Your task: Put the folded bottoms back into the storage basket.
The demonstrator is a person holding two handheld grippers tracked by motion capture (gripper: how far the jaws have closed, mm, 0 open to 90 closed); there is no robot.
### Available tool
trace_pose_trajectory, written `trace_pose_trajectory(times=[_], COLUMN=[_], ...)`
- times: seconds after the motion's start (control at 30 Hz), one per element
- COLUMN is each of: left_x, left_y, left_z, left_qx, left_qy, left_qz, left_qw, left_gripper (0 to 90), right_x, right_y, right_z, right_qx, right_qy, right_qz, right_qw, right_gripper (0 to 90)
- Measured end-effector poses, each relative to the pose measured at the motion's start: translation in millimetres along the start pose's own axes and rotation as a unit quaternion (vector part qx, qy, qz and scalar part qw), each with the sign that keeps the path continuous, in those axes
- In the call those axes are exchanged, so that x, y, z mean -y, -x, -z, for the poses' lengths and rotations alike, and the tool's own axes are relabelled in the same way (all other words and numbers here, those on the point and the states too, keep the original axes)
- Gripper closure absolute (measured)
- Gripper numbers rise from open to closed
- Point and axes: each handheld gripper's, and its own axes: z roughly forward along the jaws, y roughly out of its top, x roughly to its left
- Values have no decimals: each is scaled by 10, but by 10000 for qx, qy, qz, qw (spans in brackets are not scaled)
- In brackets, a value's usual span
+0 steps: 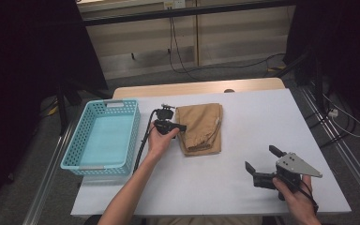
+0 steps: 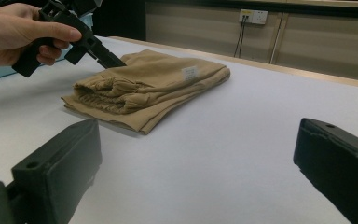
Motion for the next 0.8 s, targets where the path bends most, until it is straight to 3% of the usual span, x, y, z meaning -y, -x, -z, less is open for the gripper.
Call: trace_pose_trajectory(times=[0.17,0.27,0.43,0.53,0.6,0.73,0.8], left_x=[3,6,24,22,35,39,26], left_y=[-2,27,86,38,-5,-32,-12], left_z=[4,14,27,27,7,-23,-38], left_qx=[41,74,-1,131,385,479,457], left_qy=[-18,-130,-206,-204,-182,-55,-33], left_qz=[106,210,312,402,567,744,703], left_qw=[9999,9997,9993,9989,9975,9961,9965], left_gripper=[561,616,631,652,732,776,768], right_x=[3,4,4,5,4,5,7], right_y=[0,0,1,0,-3,-3,0], right_z=[-3,-4,-1,-2,-4,-9,-11], right_qx=[-18,-21,-22,-23,-28,-36,-34], right_qy=[-25,-31,-31,-36,-31,-41,-59], right_qz=[-23,-23,-13,-17,-5,0,12], right_qw=[10000,10000,10000,10000,10000,10000,10000], right_gripper=[5,5,5,6,6,6,7])
